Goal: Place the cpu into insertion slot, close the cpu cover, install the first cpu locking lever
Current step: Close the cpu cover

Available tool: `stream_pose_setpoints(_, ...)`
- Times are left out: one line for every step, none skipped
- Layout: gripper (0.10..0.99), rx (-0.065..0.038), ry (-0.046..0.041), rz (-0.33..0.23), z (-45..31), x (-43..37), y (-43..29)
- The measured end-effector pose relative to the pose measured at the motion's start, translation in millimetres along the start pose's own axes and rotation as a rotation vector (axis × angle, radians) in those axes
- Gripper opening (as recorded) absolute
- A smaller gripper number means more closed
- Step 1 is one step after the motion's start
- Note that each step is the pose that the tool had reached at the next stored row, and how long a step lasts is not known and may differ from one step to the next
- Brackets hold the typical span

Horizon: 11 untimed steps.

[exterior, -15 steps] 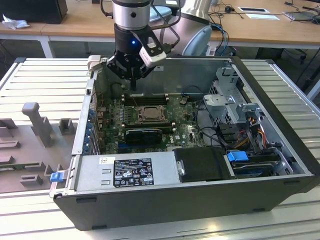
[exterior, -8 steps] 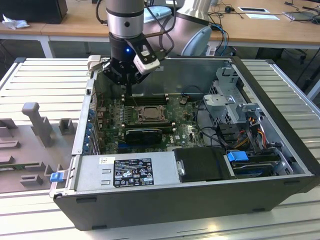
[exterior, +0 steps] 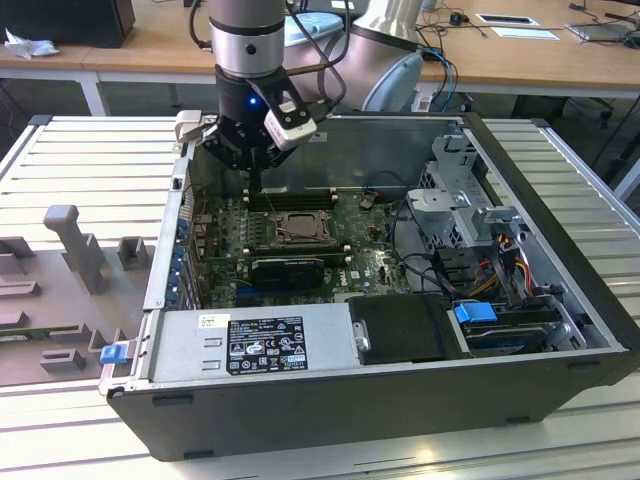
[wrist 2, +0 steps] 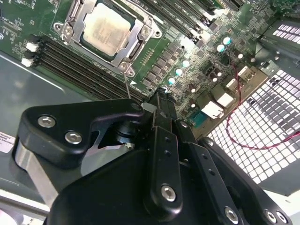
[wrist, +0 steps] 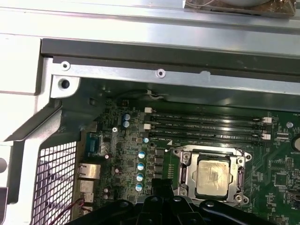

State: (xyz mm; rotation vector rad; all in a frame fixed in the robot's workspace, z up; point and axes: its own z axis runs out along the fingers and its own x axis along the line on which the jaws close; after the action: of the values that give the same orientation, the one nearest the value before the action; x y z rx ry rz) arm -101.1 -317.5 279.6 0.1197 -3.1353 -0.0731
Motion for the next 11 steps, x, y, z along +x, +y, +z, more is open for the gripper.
stream_pose_setpoints(0.106, 0.000, 0.0000, 0.000, 0.0, 0.3, 0.0)
stream_pose_setpoints(0.106, 0.000, 0.0000, 0.000, 0.0, 0.4, 0.0)
stream_pose_setpoints(0.106, 0.000, 0.0001, 0.000, 0.0, 0.8, 0.0)
stream_pose_setpoints(0.106, 0.000, 0.0000, 0.000, 0.0, 1.1, 0.1)
stream_pose_setpoints(0.106, 0.000, 0.0001, 0.000, 0.0, 1.2, 0.1)
stream_pose_setpoints(0.106, 0.000, 0.0000, 0.000, 0.0, 1.3, 0.1)
stream_pose_setpoints(0.106, 0.000, 0.0000, 0.000, 0.0, 1.4, 0.1)
stream_pose_setpoints(0.106, 0.000, 0.0000, 0.000, 0.0, 1.4, 0.1)
stream_pose_setpoints(0.106, 0.000, 0.0000, 0.000, 0.0, 1.5, 0.1)
stream_pose_setpoints(0.106, 0.000, 0.0000, 0.000, 0.0, 1.5, 0.1)
stream_pose_setpoints(0.106, 0.000, 0.0000, 0.000, 0.0, 1.7, 0.1)
